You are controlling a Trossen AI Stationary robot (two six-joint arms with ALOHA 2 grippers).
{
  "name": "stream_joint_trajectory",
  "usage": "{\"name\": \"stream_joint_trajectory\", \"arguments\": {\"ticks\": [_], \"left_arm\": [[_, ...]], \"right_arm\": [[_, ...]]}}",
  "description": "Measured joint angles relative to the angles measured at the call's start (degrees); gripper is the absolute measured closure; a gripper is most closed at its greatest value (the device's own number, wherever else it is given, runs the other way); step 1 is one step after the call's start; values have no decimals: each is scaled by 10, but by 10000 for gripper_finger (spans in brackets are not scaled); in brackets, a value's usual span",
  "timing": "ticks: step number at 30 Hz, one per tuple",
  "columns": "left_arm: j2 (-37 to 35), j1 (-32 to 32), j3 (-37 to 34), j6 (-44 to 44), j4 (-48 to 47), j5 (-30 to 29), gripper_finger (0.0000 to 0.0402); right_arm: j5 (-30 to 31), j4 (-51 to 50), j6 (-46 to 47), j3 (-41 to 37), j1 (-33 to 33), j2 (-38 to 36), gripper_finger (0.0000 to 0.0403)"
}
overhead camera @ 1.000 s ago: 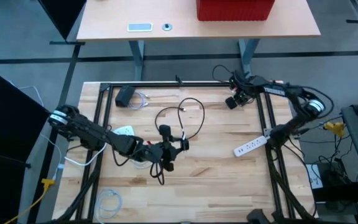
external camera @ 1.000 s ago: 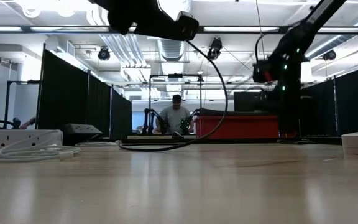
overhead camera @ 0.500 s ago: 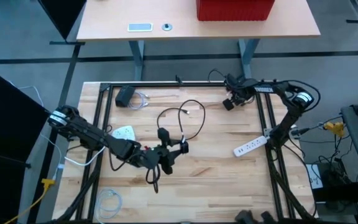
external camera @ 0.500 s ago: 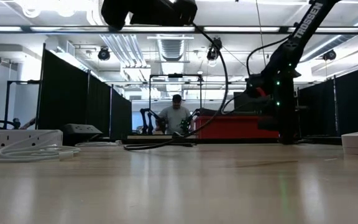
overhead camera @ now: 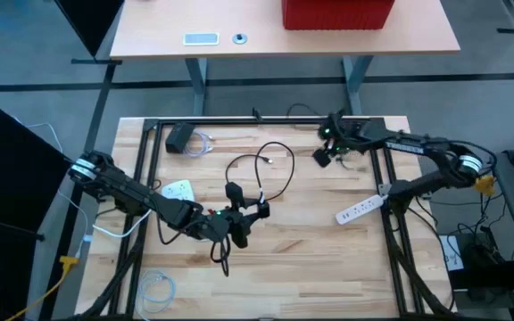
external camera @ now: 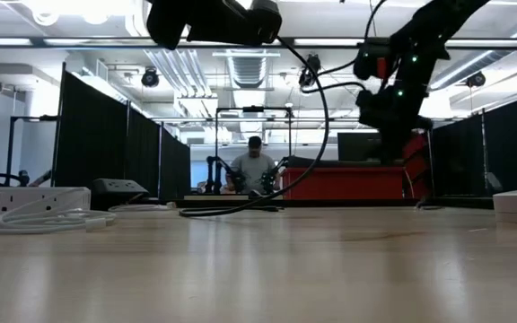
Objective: Insert USB
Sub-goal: Insert the black charger cable into the black charger adapter
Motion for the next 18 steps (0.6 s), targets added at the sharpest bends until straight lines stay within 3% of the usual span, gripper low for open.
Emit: {"name": "stream_joint_trajectory", "arguments": {"ticks": [3, 6, 12, 18], "left_arm": [[0, 0, 0, -4, -5, 0, 229], [0, 0, 0, -4, -8, 0, 229], [0, 0, 0, -4, -10, 0, 229], [0, 0, 0, -13, -10, 4, 229]], "right_arm": [[27, -35, -1, -1, -31, -7, 403], [-1, -87, 11, -15, -51, -2, 403], [-10, -193, 50, -58, -30, -11, 403], [13, -202, 73, -80, -19, 3, 403]]}}
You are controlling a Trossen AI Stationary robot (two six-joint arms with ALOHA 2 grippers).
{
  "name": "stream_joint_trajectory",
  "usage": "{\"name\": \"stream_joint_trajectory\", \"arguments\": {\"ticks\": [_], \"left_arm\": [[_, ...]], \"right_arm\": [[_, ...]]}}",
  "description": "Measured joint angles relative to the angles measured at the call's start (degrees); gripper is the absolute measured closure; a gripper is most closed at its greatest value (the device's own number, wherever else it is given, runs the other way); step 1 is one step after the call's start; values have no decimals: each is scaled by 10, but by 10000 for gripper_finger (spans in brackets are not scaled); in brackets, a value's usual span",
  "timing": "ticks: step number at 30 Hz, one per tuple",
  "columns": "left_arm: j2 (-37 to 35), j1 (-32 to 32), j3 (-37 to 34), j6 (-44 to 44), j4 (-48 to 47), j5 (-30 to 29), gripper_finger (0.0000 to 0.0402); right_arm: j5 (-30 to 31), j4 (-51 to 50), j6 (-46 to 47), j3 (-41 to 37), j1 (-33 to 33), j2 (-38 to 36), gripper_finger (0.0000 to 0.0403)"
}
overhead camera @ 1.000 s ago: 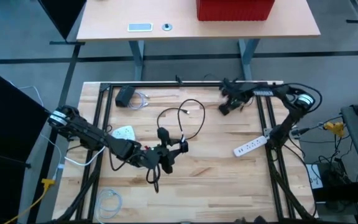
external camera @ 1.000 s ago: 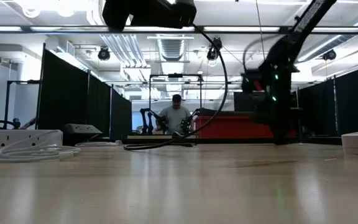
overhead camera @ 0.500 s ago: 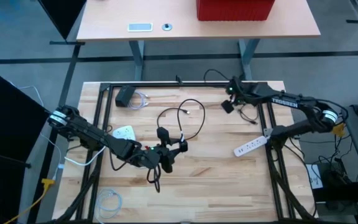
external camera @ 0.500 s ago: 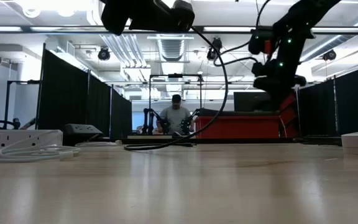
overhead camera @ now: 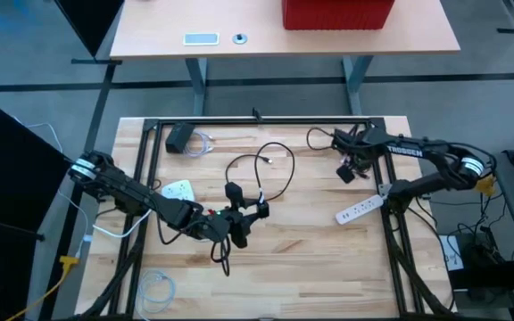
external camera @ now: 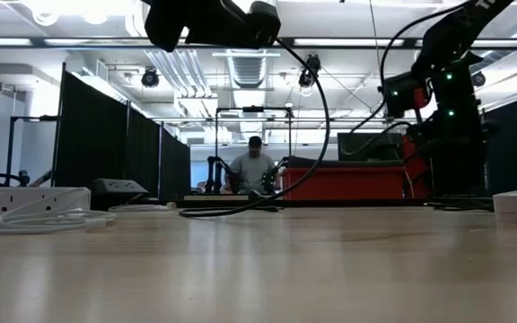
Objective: Insert USB
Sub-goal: Insert the black charger cable into the black charger adapter
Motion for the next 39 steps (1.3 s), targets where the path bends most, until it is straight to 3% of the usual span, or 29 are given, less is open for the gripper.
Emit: {"name": "stream_joint_trajectory", "arguments": {"ticks": [3, 11, 18, 26, 32, 37, 39], "left_arm": [[0, 0, 0, -4, -1, 0, 229], [0, -1, 0, -4, -1, 0, 229], [0, -1, 0, -5, -4, 1, 229], [0, -1, 0, -5, -5, 2, 229], [0, -1, 0, -5, -6, 2, 229], [-1, -1, 0, -6, -11, 2, 229], [-1, -1, 0, -7, -11, 2, 229]], "right_arm": [[29, -9, 15, 4, 2, 18, 403], [24, 13, 23, 4, 2, 112, 403], [-77, 54, 18, 24, 44, 161, 403], [-180, 123, 16, 105, 152, 87, 403], [-165, 111, 16, 113, 162, 53, 403], [-67, 109, -33, 113, 146, 50, 403], [-62, 105, -43, 112, 127, 62, 403]]}}
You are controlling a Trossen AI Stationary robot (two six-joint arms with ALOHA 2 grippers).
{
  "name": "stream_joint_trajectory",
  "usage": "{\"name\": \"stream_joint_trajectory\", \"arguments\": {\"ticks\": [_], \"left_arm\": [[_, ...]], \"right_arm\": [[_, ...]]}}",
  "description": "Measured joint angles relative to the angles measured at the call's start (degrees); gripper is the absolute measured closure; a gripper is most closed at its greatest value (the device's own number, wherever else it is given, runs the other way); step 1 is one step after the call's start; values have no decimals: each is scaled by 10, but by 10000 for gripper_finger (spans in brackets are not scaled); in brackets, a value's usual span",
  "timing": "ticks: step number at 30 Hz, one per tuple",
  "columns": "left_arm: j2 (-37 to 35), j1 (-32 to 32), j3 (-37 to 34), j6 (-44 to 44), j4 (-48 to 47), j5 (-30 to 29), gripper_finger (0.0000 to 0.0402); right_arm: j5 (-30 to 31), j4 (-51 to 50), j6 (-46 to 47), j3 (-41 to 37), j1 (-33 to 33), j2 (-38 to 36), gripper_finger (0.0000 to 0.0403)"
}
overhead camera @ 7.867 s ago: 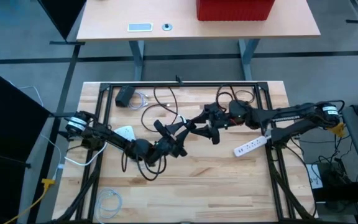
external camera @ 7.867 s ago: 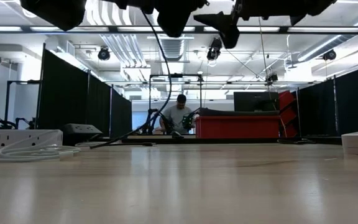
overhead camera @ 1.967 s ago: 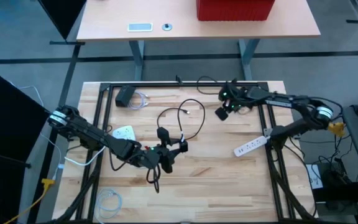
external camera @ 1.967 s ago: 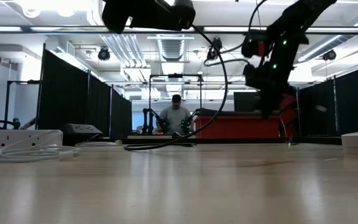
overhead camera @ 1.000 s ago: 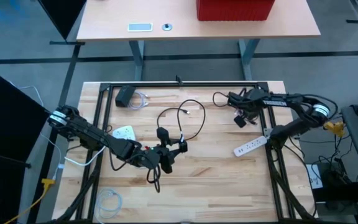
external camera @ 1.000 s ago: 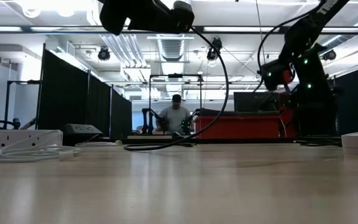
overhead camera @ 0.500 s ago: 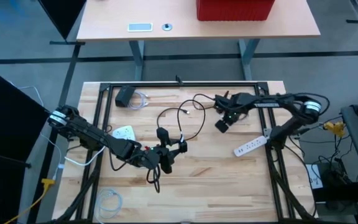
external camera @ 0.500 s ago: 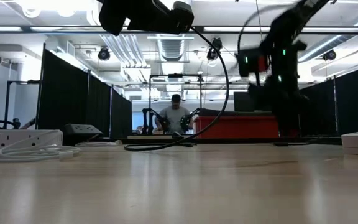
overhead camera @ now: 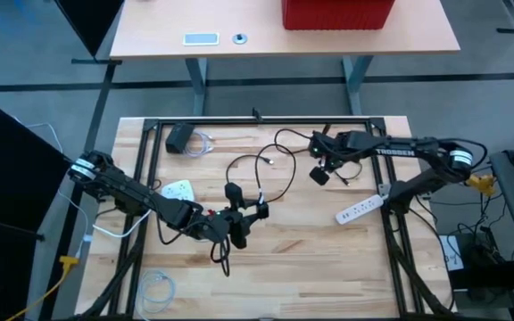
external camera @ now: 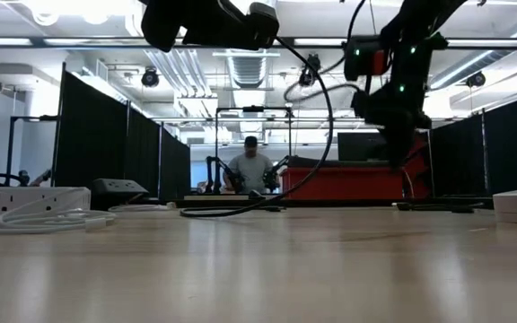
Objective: Insert USB
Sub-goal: Insert the black charger cable into the black charger adapter
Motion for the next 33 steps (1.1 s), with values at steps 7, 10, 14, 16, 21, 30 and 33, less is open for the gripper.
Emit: {"name": "stream_joint_trajectory", "arguments": {"ticks": [7, 10, 14, 16, 21, 30, 33], "left_arm": [[0, -2, 0, 0, -3, 0, 229], [0, -2, 0, -2, -5, 0, 229], [0, -2, 0, -2, -8, 0, 229], [0, -2, 0, -2, -8, 0, 229], [0, -2, 0, -2, -8, 0, 229], [0, -2, 0, -6, -15, 0, 229], [0, -2, 0, -4, -16, 0, 229]], "right_arm": [[-5, -2, -48, -1, -53, 55, 346], [-9, -2, -55, -1, -69, 79, 295], [-22, 17, -70, -1, -83, 111, 236], [-24, 27, -73, -1, -87, 129, 221], [-5, 26, -69, 2, -96, 163, 249], [-37, 35, -163, -3, -40, 87, 387], [-73, 34, -261, -7, 23, 42, 387]]}}
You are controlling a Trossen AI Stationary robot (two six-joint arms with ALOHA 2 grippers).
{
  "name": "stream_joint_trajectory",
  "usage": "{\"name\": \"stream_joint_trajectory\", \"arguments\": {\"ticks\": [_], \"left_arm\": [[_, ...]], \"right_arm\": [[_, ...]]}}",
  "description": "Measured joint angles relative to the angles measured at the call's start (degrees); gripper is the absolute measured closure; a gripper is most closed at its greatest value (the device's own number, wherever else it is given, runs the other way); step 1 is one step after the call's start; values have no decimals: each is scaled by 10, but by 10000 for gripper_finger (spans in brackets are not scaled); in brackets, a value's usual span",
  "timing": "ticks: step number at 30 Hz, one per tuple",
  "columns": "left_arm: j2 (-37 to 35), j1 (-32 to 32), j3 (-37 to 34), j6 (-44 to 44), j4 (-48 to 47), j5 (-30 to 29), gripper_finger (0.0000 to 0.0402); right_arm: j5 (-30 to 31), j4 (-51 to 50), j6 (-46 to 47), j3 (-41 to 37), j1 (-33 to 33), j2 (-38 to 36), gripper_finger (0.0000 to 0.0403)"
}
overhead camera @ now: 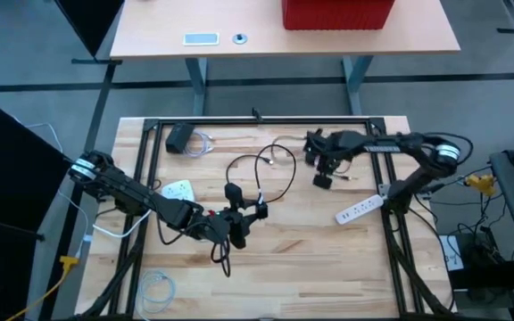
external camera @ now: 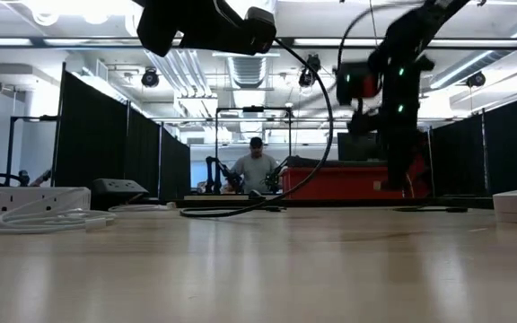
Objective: Insert USB
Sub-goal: Insert the black charger cable into the black charger adapter
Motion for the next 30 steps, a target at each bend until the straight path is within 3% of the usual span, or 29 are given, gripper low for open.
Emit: {"name": "stream_joint_trajectory", "arguments": {"ticks": [6, 12, 26, 30], "left_arm": [[0, 2, 0, 0, -1, 10, 229], [0, 2, 0, 0, -3, 10, 229], [-14, -4, 0, 0, -3, 10, 229], [-14, -4, 0, 0, -3, 10, 229]], "right_arm": [[-9, 8, -139, -17, 127, -30, 387], [-23, 22, -137, -34, 204, 1, 387], [-16, 42, -115, -34, 209, 2, 387], [-3, 66, -53, -34, 183, 6, 387]]}}
